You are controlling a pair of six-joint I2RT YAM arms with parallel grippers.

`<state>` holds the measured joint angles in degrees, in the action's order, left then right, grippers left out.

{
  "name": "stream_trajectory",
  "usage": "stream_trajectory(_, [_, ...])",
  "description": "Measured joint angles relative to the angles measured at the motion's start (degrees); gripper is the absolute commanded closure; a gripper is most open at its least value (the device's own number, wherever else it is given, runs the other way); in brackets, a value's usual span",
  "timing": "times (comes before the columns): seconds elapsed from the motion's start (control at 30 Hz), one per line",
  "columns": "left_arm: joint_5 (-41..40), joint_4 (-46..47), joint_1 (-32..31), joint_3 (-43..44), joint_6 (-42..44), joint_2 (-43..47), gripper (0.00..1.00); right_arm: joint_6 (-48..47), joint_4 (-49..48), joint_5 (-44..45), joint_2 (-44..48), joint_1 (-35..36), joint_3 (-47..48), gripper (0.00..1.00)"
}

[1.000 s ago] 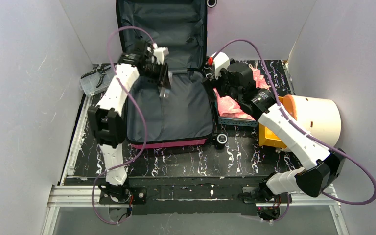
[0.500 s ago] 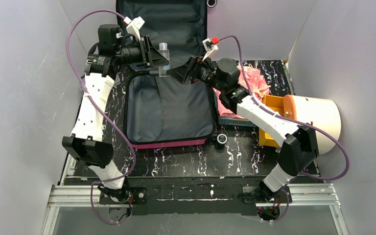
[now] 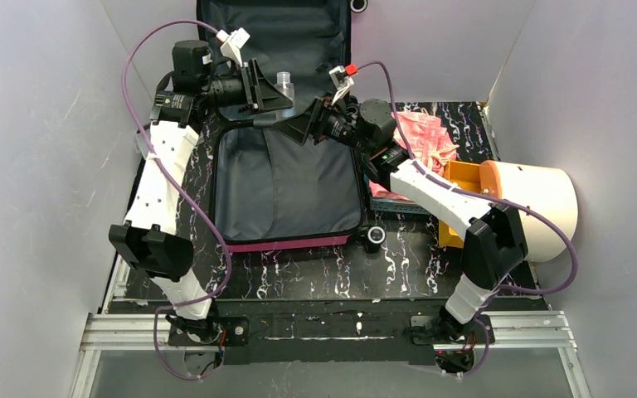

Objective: Open, take out, and arrange the luggage

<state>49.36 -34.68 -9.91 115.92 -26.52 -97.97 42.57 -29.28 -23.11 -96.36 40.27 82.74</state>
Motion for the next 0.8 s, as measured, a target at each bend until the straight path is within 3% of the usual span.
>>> stream_trajectory(0.07, [0.6,0.5,-0.2,-0.3,-0.5,0.0,1.00,-0.1,0.0,0.1,-0.4,0.0,0.1,0.28])
stream_trajectory(0.27, [1.9,1.7,-0.4,-2.1,-0.8,0.0,1.00,-0.2,0.8,0.7,-1.2,0.0,0.5,0.64])
stream_trajectory(0.3, [1.9,1.9,-0.3,-2.1,-0.5,0.0,0.96,-0.2,0.9,0.8,-1.2,-0.1,0.6,0.69])
stream_trajectory(0.37, [1.8,2.1,-0.3,-2.2,0.3,0.0,0.31,-0.8,1.9,1.1,-1.2,0.0,0.8,0.77])
stream_trajectory(0.4, [1.7,1.9,-0.3,-2.3,0.8,0.0,0.08,-1.6,3.1,1.4,-1.2,0.0,1.1,0.81])
stream_trajectory(0.43, [1.4,1.7,-0.3,-2.5,1.5,0.0,0.02,-2.9,5.0,2.1,-1.2,0.0,1.7,0.84])
stream_trajectory(0.5, [0.1,-0.2,-0.4,-2.7,3.6,0.1,0.02,-6.4,11.1,4.9,-1.1,0.3,3.4,0.90])
stream_trajectory(0.6, [-4.0,-4.2,-0.4,-2.7,8.0,0.3,0.02,-13.3,24.5,10.7,-0.9,0.3,7.9,0.91])
stream_trajectory(0.8, [-8.3,-11.9,-0.3,-2.9,19.3,1.8,0.02,-28.0,59.4,24.4,1.2,-4.1,20.7,0.99])
